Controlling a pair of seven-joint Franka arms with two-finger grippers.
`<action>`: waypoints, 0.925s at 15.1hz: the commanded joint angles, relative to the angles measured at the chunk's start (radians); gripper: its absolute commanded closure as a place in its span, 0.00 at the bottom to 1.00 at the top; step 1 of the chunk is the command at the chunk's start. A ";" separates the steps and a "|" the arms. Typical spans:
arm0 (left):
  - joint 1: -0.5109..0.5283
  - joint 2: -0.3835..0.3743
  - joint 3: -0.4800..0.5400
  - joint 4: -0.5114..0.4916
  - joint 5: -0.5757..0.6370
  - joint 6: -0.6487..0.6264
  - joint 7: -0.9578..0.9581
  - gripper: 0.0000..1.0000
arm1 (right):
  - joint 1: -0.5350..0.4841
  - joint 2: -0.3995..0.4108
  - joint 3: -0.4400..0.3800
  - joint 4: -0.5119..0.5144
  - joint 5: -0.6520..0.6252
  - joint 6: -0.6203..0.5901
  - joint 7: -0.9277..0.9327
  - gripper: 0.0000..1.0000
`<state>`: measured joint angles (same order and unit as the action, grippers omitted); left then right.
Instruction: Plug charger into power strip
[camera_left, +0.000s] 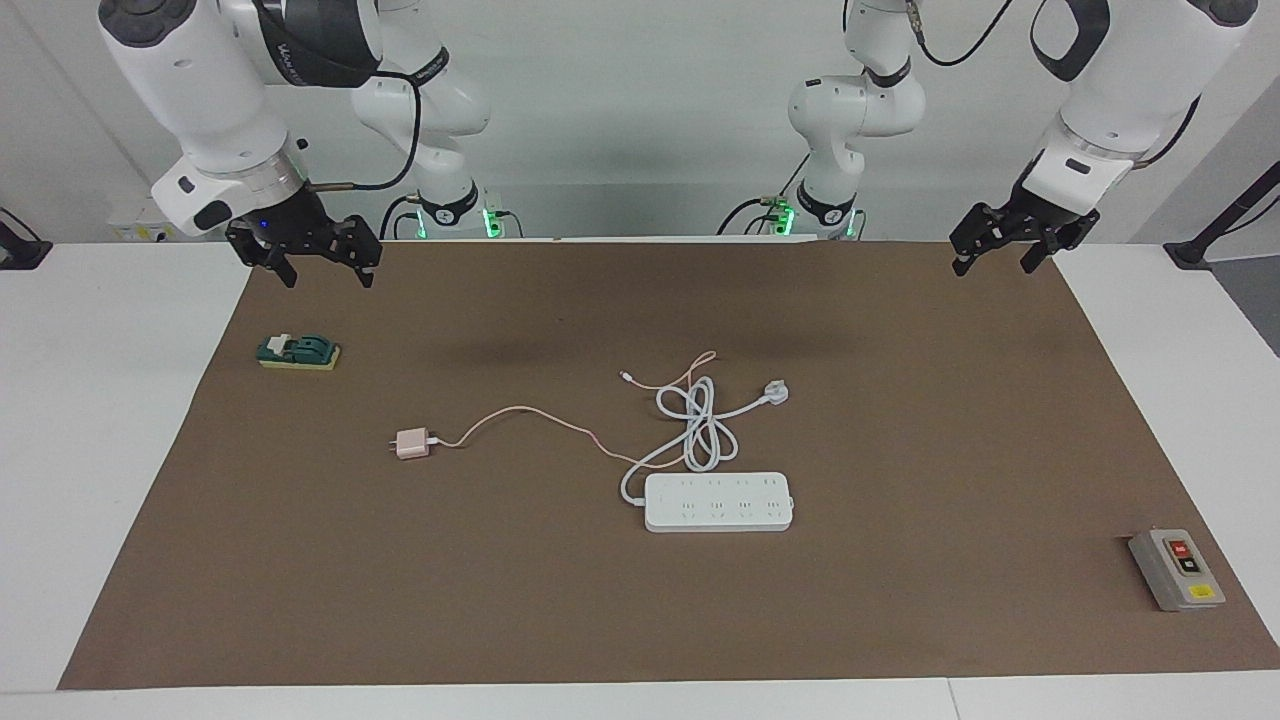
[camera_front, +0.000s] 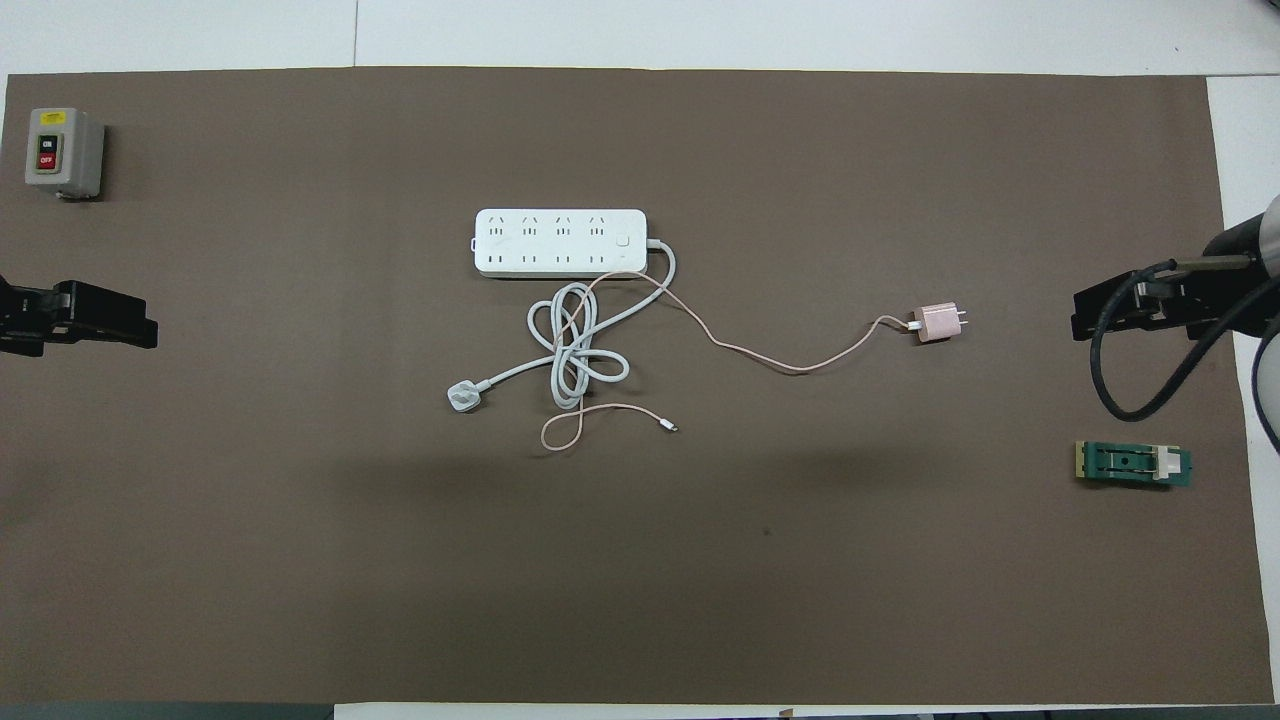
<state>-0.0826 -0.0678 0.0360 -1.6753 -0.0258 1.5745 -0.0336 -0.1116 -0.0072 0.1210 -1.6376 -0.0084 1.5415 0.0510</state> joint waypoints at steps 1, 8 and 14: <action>0.003 -0.015 0.002 -0.006 -0.008 -0.005 -0.006 0.00 | -0.003 -0.013 0.003 -0.021 -0.009 0.017 0.018 0.00; 0.003 -0.015 0.002 -0.006 -0.008 -0.005 -0.008 0.00 | -0.005 -0.014 0.005 -0.025 -0.002 0.011 0.032 0.00; 0.003 -0.015 0.002 -0.006 -0.008 -0.005 -0.006 0.00 | -0.106 0.117 0.000 -0.034 0.250 0.017 0.488 0.00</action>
<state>-0.0826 -0.0678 0.0360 -1.6753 -0.0258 1.5745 -0.0337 -0.1569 0.0369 0.1172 -1.6750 0.1389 1.5413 0.4155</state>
